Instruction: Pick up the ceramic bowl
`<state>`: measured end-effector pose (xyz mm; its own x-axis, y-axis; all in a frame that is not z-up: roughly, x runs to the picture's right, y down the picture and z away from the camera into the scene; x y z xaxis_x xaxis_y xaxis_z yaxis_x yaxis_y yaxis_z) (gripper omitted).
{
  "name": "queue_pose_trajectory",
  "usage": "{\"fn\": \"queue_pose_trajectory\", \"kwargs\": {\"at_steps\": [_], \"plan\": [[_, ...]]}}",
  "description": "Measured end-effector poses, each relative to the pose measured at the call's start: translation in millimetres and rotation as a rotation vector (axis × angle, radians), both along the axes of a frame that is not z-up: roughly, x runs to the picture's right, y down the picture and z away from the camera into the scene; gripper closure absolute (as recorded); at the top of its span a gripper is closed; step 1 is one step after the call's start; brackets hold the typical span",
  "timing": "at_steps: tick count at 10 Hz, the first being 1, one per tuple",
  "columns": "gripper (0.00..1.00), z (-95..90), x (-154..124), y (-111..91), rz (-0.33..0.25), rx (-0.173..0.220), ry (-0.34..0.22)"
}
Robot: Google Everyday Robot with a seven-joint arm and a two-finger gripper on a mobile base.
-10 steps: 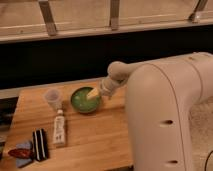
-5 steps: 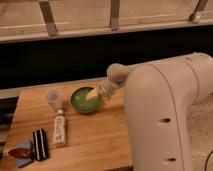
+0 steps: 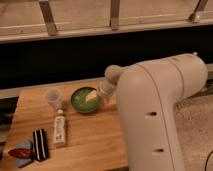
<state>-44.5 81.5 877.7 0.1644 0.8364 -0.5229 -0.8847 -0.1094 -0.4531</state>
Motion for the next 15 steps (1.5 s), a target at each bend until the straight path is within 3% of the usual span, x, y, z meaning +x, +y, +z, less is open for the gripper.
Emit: {"fn": "queue_pose_trajectory", "kwargs": {"at_steps": [4, 5, 10, 12, 15], "plan": [[0.22, 35.1, 1, 22, 0.027, -0.081, 0.017], [0.27, 41.7, -5, 24, 0.029, -0.107, 0.010], [0.76, 40.8, -9, 23, 0.020, -0.107, 0.002], [0.95, 36.5, -19, 20, 0.006, -0.104, -0.029], [1.00, 26.7, -46, 2, 0.015, -0.083, -0.093]]}}
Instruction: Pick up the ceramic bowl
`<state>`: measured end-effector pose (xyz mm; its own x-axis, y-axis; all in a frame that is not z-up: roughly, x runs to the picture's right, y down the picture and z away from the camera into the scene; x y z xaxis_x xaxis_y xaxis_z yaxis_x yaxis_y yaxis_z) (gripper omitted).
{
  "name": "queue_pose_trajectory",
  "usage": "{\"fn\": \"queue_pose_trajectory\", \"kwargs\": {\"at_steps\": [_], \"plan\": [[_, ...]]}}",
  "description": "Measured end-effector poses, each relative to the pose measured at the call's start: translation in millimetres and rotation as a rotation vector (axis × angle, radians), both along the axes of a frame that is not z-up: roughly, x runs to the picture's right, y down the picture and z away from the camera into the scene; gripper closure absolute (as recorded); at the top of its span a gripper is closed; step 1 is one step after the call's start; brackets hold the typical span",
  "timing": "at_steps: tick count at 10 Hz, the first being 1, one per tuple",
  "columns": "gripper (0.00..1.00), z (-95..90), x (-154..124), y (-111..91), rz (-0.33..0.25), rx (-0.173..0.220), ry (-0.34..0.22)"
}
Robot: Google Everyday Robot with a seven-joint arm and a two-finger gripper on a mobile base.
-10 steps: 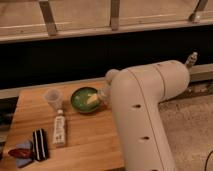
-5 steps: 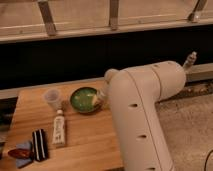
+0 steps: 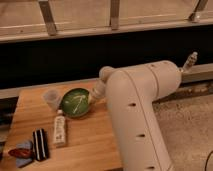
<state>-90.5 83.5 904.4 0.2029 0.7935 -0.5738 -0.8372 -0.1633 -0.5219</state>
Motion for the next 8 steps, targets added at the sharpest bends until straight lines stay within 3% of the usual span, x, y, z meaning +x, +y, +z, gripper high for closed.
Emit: {"fn": "queue_pose_trajectory", "kwargs": {"at_steps": [3, 8], "plan": [[1.00, -21.6, 19, -22, 0.069, 0.024, -0.026], [1.00, -29.4, 89, -34, 0.253, 0.036, -0.018]]}}
